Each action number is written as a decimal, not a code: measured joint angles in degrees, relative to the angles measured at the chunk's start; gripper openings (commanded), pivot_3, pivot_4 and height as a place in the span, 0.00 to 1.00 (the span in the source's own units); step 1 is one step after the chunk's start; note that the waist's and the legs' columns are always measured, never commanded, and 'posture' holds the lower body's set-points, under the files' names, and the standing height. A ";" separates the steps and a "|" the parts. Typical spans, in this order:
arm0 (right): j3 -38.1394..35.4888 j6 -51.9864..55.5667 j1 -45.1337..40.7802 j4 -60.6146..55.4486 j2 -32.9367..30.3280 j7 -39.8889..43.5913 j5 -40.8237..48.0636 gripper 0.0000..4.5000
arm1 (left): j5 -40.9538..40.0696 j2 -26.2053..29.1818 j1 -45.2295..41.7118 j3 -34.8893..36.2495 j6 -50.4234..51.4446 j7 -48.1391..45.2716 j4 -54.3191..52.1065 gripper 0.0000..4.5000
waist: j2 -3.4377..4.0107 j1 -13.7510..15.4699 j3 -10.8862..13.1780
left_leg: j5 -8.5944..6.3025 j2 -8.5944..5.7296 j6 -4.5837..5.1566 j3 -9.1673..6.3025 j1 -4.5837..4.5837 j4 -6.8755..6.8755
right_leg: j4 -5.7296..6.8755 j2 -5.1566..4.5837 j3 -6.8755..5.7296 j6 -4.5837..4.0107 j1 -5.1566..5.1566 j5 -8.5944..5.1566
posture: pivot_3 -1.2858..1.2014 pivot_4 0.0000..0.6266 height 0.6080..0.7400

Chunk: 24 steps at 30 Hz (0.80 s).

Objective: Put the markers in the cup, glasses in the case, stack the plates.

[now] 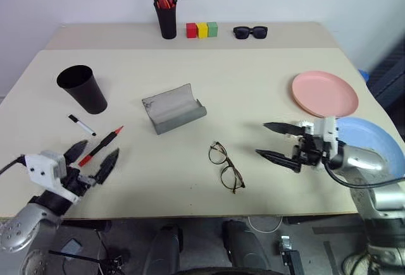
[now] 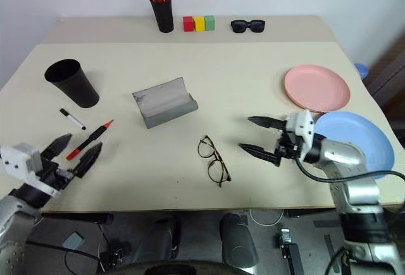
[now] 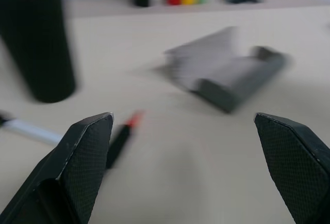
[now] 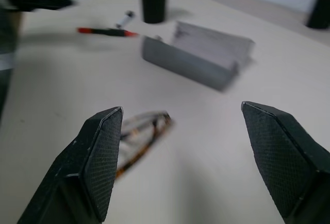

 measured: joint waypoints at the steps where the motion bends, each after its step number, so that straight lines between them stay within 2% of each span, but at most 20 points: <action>1: 1.57 -0.32 -2.19 0.90 0.77 1.06 -0.28 0.83 | 0.70 1.10 -1.40 0.20 2.91 3.00 -1.06 1.00 | 0.00 0.02 0.00 | 0.00 0.00 0.00 -0.02 0.00 0.00 | 0.01 0.01 -0.02 0.01 0.00 0.01 | 0.52 0.24 1.00; 6: 6.74 -2.16 -10.79 6.14 4.71 4.66 -1.90 0.83 | -0.57 5.95 -8.37 1.37 17.57 12.34 -3.41 1.00 | 0.00 0.12 0.01 | 0.00 -0.01 0.00 -0.09 -0.03 -0.01 | 0.01 0.00 -0.09 0.16 -0.01 0.09 | 0.52 0.24 1.00; 9: 8.48 -4.89 -15.16 11.18 6.44 6.84 -3.46 0.83 | -2.90 12.05 -13.49 0.14 29.34 14.74 -6.04 1.00 | -0.03 0.15 0.03 | 0.00 -0.02 -0.01 -0.16 -0.04 0.02 | 0.03 -0.01 -0.16 0.17 0.01 0.09 | 0.52 0.24 1.00; 12: 9.48 -6.05 -17.20 15.03 7.16 8.59 -4.84 0.83 | -5.69 19.72 -19.06 -2.24 37.75 11.88 -6.02 1.00 | -0.03 0.03 0.06 | 0.01 -0.02 -0.01 -0.17 -0.04 -0.04 | 0.04 0.01 -0.18 0.16 -0.03 0.09 | 0.52 0.24 1.00; 15: 10.45 -6.96 -17.54 17.24 8.32 9.71 -5.95 0.83 | -7.96 25.87 -22.17 -4.81 41.71 5.59 -3.37 1.00 | 0.06 -0.25 0.09 | 0.01 -0.01 -0.01 -0.15 -0.03 -0.15 | 0.06 0.02 -0.17 0.17 -0.11 0.10 | 0.52 0.24 1.00; 19: 10.94 -8.75 -18.42 19.45 9.76 9.91 -7.25 0.83 | -7.87 27.54 -25.13 -9.11 43.22 0.29 3.92 1.00 | 0.11 -0.72 0.12 | 0.01 0.01 -0.02 -0.16 -0.05 -0.17 | 0.17 0.06 -0.17 0.18 -0.20 0.10 | 0.52 0.24 1.00; 24: 10.82 -9.04 -19.46 19.60 10.32 9.45 -7.56 0.83 | -5.27 33.42 -31.06 -16.83 44.09 -6.99 12.76 1.00 | 0.09 -0.96 0.14 | 0.01 0.01 -0.02 -0.16 -0.06 -0.16 | 0.17 0.06 -0.17 0.19 -0.20 0.10 | 0.52 0.24 1.00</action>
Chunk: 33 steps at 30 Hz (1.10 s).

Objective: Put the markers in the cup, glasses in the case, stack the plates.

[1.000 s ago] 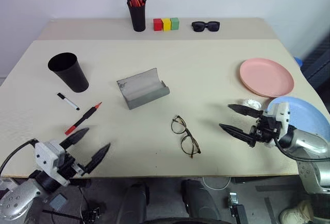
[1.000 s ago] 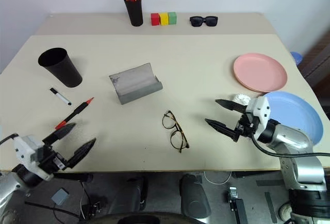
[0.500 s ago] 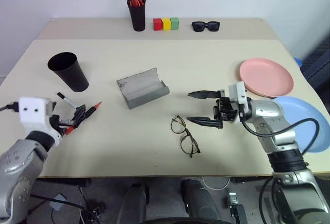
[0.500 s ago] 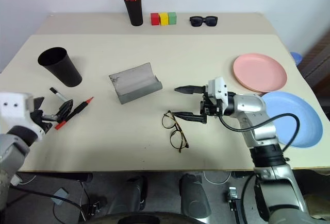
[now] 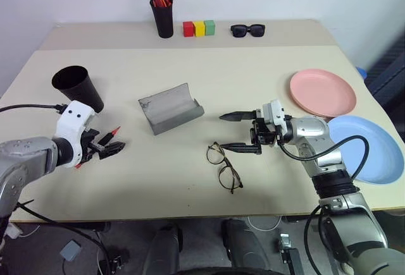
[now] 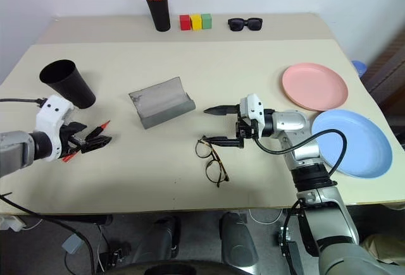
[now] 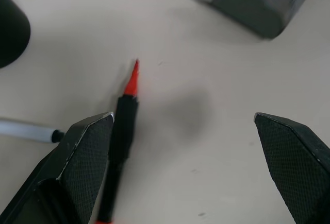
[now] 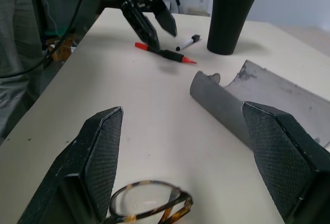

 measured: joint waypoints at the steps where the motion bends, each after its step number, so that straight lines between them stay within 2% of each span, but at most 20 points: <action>1: -0.01 0.00 -0.01 -0.02 0.09 -0.10 -0.01 0.83 | 1.00 0.93 -1.06 -1.71 -0.25 -1.20 1.35 1.00 | 0.00 -0.05 0.00 | 0.00 0.00 0.00 0.00 0.00 0.00 | -0.01 0.00 0.00 0.00 0.00 0.00 | 0.52 0.24 1.00; 6: -0.10 0.01 -0.04 -0.09 0.13 -0.79 -0.04 0.83 | 5.64 1.85 -5.32 -8.43 -2.50 -5.36 6.11 1.00 | 0.00 -0.27 0.00 | 0.00 0.00 0.00 0.00 -0.03 -0.02 | 0.01 -0.01 0.00 0.01 -0.03 0.01 | 0.52 0.24 1.00; 10: -0.14 0.07 0.23 -0.93 0.11 -1.57 -0.04 0.83 | 8.34 1.85 -13.41 -14.36 -0.11 -8.48 11.53 1.00 | 0.00 -0.27 0.00 | 0.00 0.00 0.00 -0.01 -0.04 0.03 | 0.07 0.01 -0.01 0.02 -0.03 0.01 | 0.52 0.24 1.00; 17: -0.19 1.08 0.60 -1.99 -0.07 -1.66 0.11 0.83 | 12.65 1.43 -18.70 -21.83 2.69 -12.11 16.75 1.00 | -0.01 -0.42 0.00 | 0.00 -0.01 0.00 0.00 -0.08 0.05 | 0.56 0.01 0.01 0.09 -0.30 -0.04 | 0.52 0.24 1.00; 26: -0.63 2.87 2.86 -4.90 -0.19 -2.20 0.92 0.83 | 16.28 1.11 -20.11 -24.31 3.59 -14.73 17.16 1.00 | -0.01 -0.42 0.00 | 0.00 -0.01 0.01 -0.03 -0.06 0.11 | 0.75 0.04 0.02 0.08 -0.36 -0.05 | 0.52 0.24 1.00; 33: -0.68 3.99 3.04 -6.56 -0.10 -3.30 1.25 0.83 | 19.68 0.52 -23.44 -26.60 1.03 -17.83 23.18 1.00 | -0.01 -0.42 0.00 | 0.01 -0.01 0.01 -0.03 -0.03 0.13 | 0.80 0.05 0.02 0.08 -0.35 -0.05 | 0.52 0.24 1.00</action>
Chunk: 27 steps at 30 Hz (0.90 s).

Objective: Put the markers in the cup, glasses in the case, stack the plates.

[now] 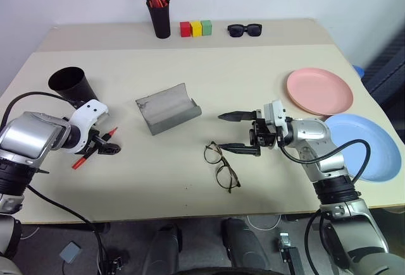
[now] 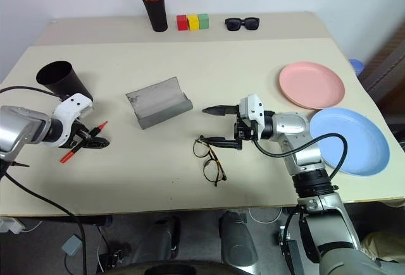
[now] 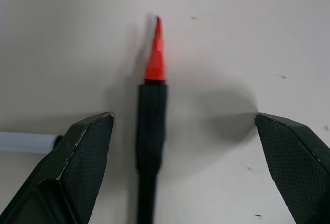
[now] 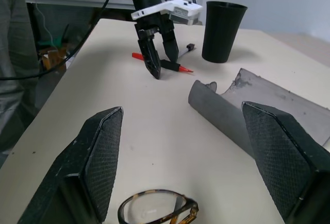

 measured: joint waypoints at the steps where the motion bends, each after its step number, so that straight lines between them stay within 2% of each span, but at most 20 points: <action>1: 0.00 0.02 0.00 0.00 0.03 -0.09 0.00 0.83 | 0.52 -0.11 -0.54 -0.28 -0.46 -0.55 1.11 1.00 | 0.00 0.00 0.00 | 0.00 0.00 0.00 0.00 0.00 0.00 | 0.00 0.01 0.00 0.00 0.00 0.00 | 0.52 0.24 1.00; 2: 0.00 0.04 -0.01 -0.02 0.04 -0.15 0.00 0.83 | 1.06 -0.15 -1.08 -0.85 -1.23 -1.18 2.19 1.00 | 0.00 0.01 0.00 | 0.00 0.00 0.00 0.00 0.00 0.00 | 0.00 0.01 0.00 0.00 0.00 0.00 | 0.52 0.24 1.00; 5: 0.01 0.06 -0.01 -0.04 0.14 -0.25 0.00 0.84 | 2.90 -0.21 -2.36 -2.16 -3.27 -3.41 4.81 0.81 | 0.02 0.01 -0.01 | 0.00 0.00 0.00 0.00 0.01 0.00 | 0.01 0.01 0.00 0.00 0.01 0.00 | 0.52 0.24 1.00; 12: -0.01 -0.20 0.31 -0.04 0.15 -0.26 0.00 0.84 | 5.74 -0.22 -3.07 -3.18 -4.04 -6.74 5.40 0.03 | 0.03 -0.03 -0.01 | 0.00 0.00 0.00 0.00 0.02 -0.01 | 0.01 0.01 0.01 0.00 0.01 0.00 | 0.52 0.24 1.00; 18: -0.03 -1.03 0.81 0.31 0.19 -0.12 -0.06 0.84 | 5.38 -0.15 -0.35 -0.64 -0.62 -6.96 0.49 0.01 | 0.03 -0.04 -0.01 | 0.00 0.00 0.00 0.02 0.02 -0.02 | 0.00 0.00 0.04 0.02 0.01 -0.01 | 0.52 0.24 1.00; 21: -0.20 -1.47 0.77 1.00 0.28 -0.22 -0.06 0.84 | 3.37 -1.97 3.01 3.92 0.09 -6.66 -4.80 0.01 | 0.02 0.03 -0.01 | 0.00 0.00 0.00 0.01 -0.01 0.00 | -0.01 -0.02 0.04 0.02 0.01 -0.01 | 0.52 0.24 1.00; 23: -0.36 -1.71 0.75 1.67 0.72 -0.61 -0.07 0.84 | 0.68 -5.58 5.49 8.18 -1.41 -5.65 -11.46 0.01 | -0.03 0.48 0.01 | 0.00 0.00 0.00 -0.03 -0.08 0.08 | -0.03 -0.03 0.02 0.02 0.01 -0.01 | 0.52 0.24 1.00; 27: -1.11 -2.33 0.57 3.06 1.72 -1.56 -0.06 0.84 | -1.35 -17.16 6.29 19.61 -9.90 3.44 -21.29 0.01 | -0.12 1.33 0.00 | 0.02 -0.01 -0.03 -0.01 -0.08 0.15 | -0.04 -0.08 0.01 0.02 0.03 0.01 | 0.52 0.24 1.00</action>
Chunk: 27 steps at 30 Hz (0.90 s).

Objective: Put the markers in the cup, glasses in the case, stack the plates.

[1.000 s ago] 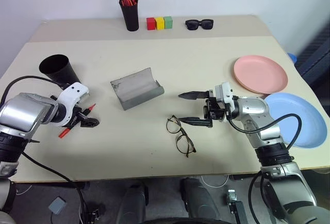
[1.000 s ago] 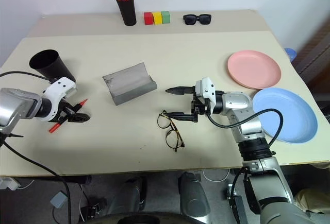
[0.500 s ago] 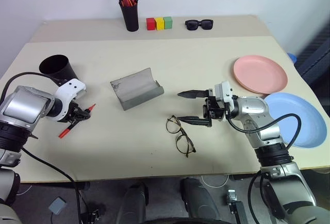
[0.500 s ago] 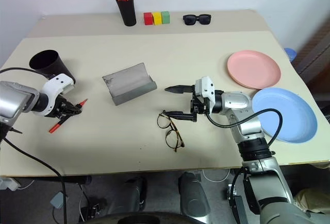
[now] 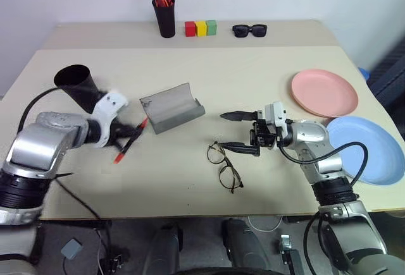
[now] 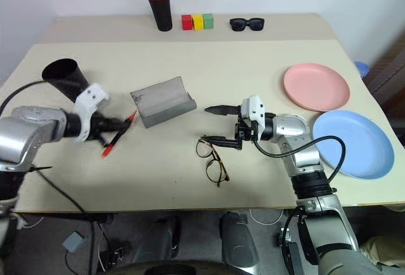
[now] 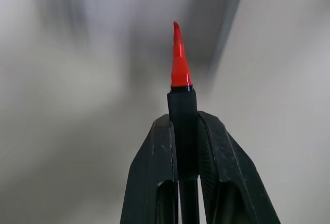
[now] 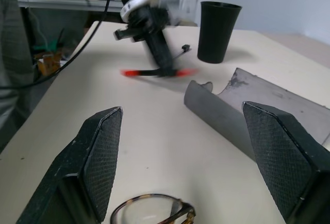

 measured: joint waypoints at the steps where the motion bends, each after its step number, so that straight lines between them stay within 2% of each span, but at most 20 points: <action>1: -0.14 -0.24 -0.10 0.49 0.51 -0.22 0.02 0.84 | 0.00 -1.54 -0.33 2.20 -1.21 2.54 -1.39 0.01 | 0.01 -0.11 0.00 | 0.00 0.00 0.00 0.02 0.04 -0.03 | 0.00 0.00 0.01 0.00 0.00 0.00 | 0.52 0.24 1.00; 4: -0.58 -0.90 -0.83 2.89 1.44 -0.48 0.02 0.84 | 2.77 -4.40 -0.91 6.40 -6.27 10.51 -2.28 0.01 | 0.03 -0.20 0.00 | 0.00 0.00 0.00 0.02 0.10 -0.08 | 0.03 0.02 0.01 0.00 -0.01 0.00 | 0.52 0.24 1.00; 10: -2.55 -3.69 -4.22 7.22 5.26 -0.99 0.76 0.84 | 10.07 -9.47 -3.07 10.11 -13.76 26.33 1.53 0.01 | 0.02 0.05 0.00 | 0.00 -0.02 -0.01 0.01 0.07 -0.04 | 0.03 0.01 0.01 0.01 0.01 0.02 | 0.52 0.24 1.00; 14: -3.73 -5.30 -6.80 9.25 8.38 -2.24 1.96 0.84 | 15.39 -12.64 -5.79 13.11 -25.75 37.25 6.57 0.01 | 0.01 0.11 -0.01 | 0.01 -0.05 -0.02 0.01 0.05 -0.07 | 0.01 -0.05 -0.01 0.01 -0.01 0.03 | 0.52 0.24 1.00; 18: -4.84 -7.00 -8.58 10.91 10.43 -3.07 2.33 0.84 | 18.11 -14.51 -6.68 13.45 -33.56 42.40 10.86 0.01 | 0.01 0.10 -0.01 | 0.01 -0.06 -0.02 0.01 0.05 -0.07 | 0.01 -0.06 -0.01 0.03 -0.01 0.04 | 0.52 0.24 1.00; 27: -5.35 -7.19 -10.22 12.79 13.19 -4.01 3.41 0.84 | 20.93 -15.26 -7.50 14.85 -42.16 49.72 17.31 0.01 | 0.01 -0.05 -0.01 | 0.01 -0.06 -0.02 0.01 0.05 -0.11 | 0.03 -0.04 -0.01 0.04 -0.05 0.05 | 0.52 0.24 1.00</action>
